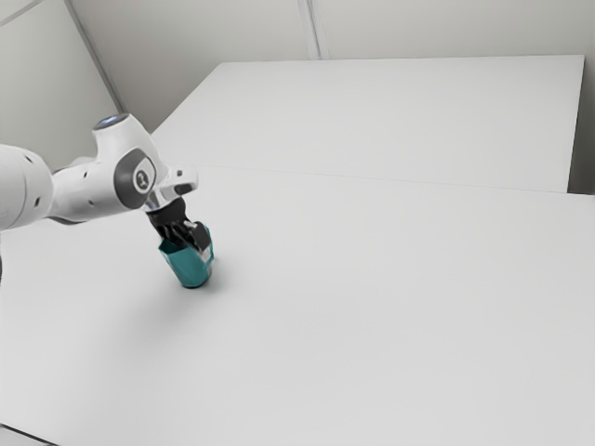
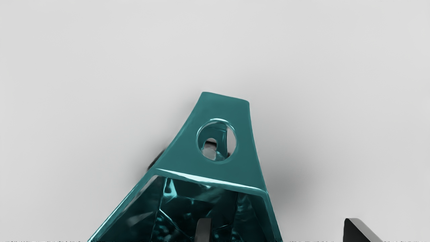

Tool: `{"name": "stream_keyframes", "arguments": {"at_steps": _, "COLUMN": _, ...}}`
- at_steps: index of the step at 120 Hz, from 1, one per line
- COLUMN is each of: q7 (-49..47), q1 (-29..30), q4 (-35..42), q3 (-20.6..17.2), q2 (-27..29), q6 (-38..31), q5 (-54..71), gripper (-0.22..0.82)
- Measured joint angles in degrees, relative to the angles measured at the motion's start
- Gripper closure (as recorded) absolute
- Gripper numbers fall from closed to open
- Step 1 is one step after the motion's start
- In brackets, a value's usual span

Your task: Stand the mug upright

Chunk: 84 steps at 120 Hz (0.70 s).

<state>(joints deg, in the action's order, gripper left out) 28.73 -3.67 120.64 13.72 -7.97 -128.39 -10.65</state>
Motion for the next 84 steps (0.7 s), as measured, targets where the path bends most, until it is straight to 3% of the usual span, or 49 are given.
{"name": "stream_keyframes", "arguments": {"at_steps": 16, "q7": -0.4, "q1": 0.0, "q4": -4.2, "q3": 0.0, "q2": 2.4, "q6": 4.5, "q5": 0.2, "gripper": 0.11}}
{"name": "stream_keyframes", "arguments": {"at_steps": 51, "q7": -1.3, "q1": -0.8, "q4": -24.3, "q3": -0.1, "q2": 1.8, "q6": 20.6, "q5": 3.0, "gripper": 0.03}}
{"name": "stream_keyframes", "arguments": {"at_steps": 61, "q7": -2.2, "q1": -0.5, "q4": -29.5, "q3": -2.4, "q2": 1.5, "q6": 24.6, "q5": 5.5, "gripper": 0.02}}
{"name": "stream_keyframes", "arguments": {"at_steps": 84, "q7": -3.6, "q1": -0.8, "q4": -32.0, "q3": -3.6, "q2": 1.6, "q6": 29.8, "q5": 7.6, "gripper": 0.01}}
